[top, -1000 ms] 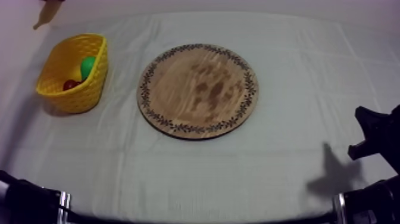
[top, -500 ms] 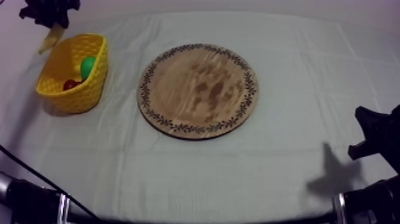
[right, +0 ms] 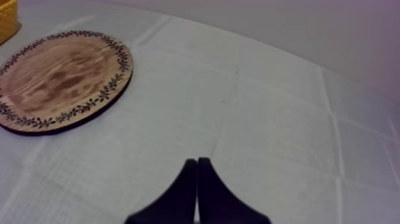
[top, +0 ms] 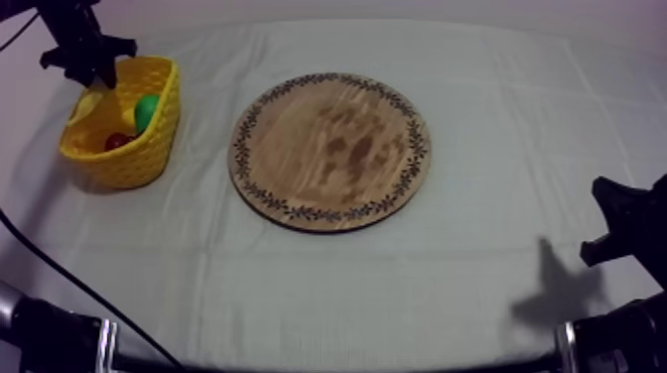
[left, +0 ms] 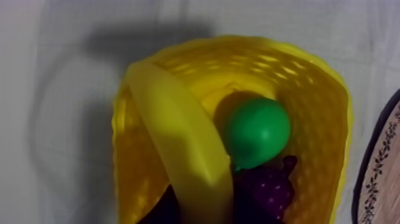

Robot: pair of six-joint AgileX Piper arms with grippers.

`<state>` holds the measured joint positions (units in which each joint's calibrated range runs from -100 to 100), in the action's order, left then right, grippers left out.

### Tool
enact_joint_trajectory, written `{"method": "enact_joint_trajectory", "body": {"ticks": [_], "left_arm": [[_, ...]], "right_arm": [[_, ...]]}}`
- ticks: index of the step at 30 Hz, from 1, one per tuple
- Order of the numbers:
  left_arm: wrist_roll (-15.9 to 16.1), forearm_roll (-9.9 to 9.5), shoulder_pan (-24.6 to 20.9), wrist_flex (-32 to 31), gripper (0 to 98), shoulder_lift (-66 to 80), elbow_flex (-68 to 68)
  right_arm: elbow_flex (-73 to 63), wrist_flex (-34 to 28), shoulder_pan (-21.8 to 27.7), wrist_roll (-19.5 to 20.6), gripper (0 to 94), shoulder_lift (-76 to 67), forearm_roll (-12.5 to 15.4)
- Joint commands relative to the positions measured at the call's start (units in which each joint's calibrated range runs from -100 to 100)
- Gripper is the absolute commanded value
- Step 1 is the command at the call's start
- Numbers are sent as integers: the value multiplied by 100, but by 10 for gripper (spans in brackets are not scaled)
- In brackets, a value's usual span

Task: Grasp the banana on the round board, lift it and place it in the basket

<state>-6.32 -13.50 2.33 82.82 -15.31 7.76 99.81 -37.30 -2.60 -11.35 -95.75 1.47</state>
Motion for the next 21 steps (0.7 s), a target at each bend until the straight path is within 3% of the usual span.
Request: {"method": "enact_joint_trajectory", "body": {"ticks": [1,16,18,21], "left_arm": [[13,6,-6,-4,206,3,17],[90,51,-16,-14,219,121,182],[47,42,-26,-16,349,126,197],[45,56,-67,-9,695,142,234]], "right_arm": [[-3,-4,0,-1,3,0,2],[-3,-4,0,-1,3,0,2],[-3,-4,0,-1,3,0,2],[-3,-4,0,-1,3,0,2]]}}
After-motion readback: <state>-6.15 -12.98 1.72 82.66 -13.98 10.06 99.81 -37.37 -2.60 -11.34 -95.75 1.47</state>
